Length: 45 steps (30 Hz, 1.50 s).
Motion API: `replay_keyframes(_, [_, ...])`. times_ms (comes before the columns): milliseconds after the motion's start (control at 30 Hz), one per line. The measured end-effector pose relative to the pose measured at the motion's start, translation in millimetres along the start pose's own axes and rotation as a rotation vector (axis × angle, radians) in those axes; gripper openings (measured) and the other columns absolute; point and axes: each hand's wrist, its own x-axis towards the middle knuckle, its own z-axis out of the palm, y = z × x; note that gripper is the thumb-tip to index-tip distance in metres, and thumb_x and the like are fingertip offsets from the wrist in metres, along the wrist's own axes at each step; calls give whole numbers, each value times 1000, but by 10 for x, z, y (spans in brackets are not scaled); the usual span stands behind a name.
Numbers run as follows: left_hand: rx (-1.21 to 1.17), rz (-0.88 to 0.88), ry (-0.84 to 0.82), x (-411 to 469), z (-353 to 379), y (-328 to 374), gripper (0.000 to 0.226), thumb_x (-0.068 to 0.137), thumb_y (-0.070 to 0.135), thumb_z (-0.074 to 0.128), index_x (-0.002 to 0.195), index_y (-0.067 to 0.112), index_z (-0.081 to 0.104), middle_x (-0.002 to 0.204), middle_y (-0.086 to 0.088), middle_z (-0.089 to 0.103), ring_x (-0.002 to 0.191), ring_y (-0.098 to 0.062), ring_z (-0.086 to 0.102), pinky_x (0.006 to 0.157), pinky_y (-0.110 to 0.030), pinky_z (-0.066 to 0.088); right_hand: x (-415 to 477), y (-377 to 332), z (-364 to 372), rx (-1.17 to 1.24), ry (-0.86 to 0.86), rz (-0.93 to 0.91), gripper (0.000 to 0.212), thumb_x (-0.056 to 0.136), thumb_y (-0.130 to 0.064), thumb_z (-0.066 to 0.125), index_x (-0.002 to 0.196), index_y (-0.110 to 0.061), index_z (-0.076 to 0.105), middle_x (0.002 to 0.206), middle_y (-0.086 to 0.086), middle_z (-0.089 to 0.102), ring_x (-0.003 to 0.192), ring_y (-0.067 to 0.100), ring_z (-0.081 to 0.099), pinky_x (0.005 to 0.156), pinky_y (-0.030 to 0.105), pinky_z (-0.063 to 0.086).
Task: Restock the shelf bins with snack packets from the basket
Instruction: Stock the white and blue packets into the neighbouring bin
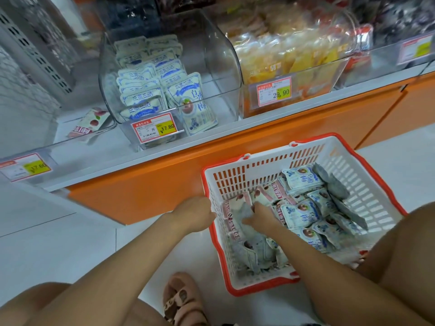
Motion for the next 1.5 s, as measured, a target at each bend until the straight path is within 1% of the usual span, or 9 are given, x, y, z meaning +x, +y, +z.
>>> replay_keyframes(133, [-258,-12,101,-14,-98,55,26,99,34,45,113,21,62,108,-7,64,72,-13,60,63,-24,48,-167,-578,-369,259,198,-93,22,88,-26,66,90,-16,47,78,-1,55,62,8,52,49,21,43])
replay_keyframes(267, [-805,23,187,-122,-408,205,35,90,54,52,88,24,71,99,-13,71,94,-30,67,91,-45,52,-583,-1133,-667,466,310,-429,22,90,-32,63,95,-11,62,78,-3,66,63,5,61,53,18,48])
replay_keyframes(467, [-1214,195,379,-439,-907,267,15,94,19,55,91,12,68,74,3,73,68,-6,68,66,-19,54,-981,-1483,-998,558,297,-707,20,92,-13,61,105,-26,68,101,-8,68,87,11,65,76,27,56])
replay_keyframes(600, [-1169,257,461,-566,-1132,223,16,90,20,59,100,12,70,94,-4,74,88,-19,70,76,-27,56,-1079,-1690,-1275,483,274,-631,49,76,-23,78,119,-29,57,103,-13,65,86,8,64,69,25,57])
replay_keyframes(800, [-1116,295,654,-613,-1396,162,10,82,12,70,92,11,71,84,-1,75,80,-13,72,68,-23,57,-1030,-2049,-1701,451,7,-692,31,70,-10,81,97,-12,66,95,8,73,85,20,71,75,30,58])
replay_keyframes(967, [-596,188,1054,-466,-1467,-66,18,89,23,64,106,19,69,95,9,71,84,-1,65,80,-15,50,-687,-2462,-2063,518,211,-733,27,68,2,80,77,-15,62,68,5,61,64,15,59,65,27,51])
replay_keyframes(1067, [-452,192,1038,-418,-1470,-147,32,93,19,57,125,14,62,119,0,66,109,-13,61,99,-35,47,-468,-2706,-2149,450,231,-722,26,70,5,78,84,-14,67,61,-3,62,61,10,58,69,27,50])
replay_keyframes(1267, [-279,132,1020,-438,-1489,-251,35,95,20,52,130,17,57,127,0,61,115,-16,56,98,-26,41,-140,-2924,-2065,515,99,-710,21,80,3,70,98,-9,70,74,-4,71,73,10,66,85,28,54])
replay_keyframes(1500, [-227,107,1017,-396,-1498,-326,36,95,20,52,130,16,57,126,0,62,115,-16,56,99,-27,41,39,-2952,-1952,-668,167,-301,12,78,-4,65,89,-2,65,83,13,63,66,20,57,58,26,47])
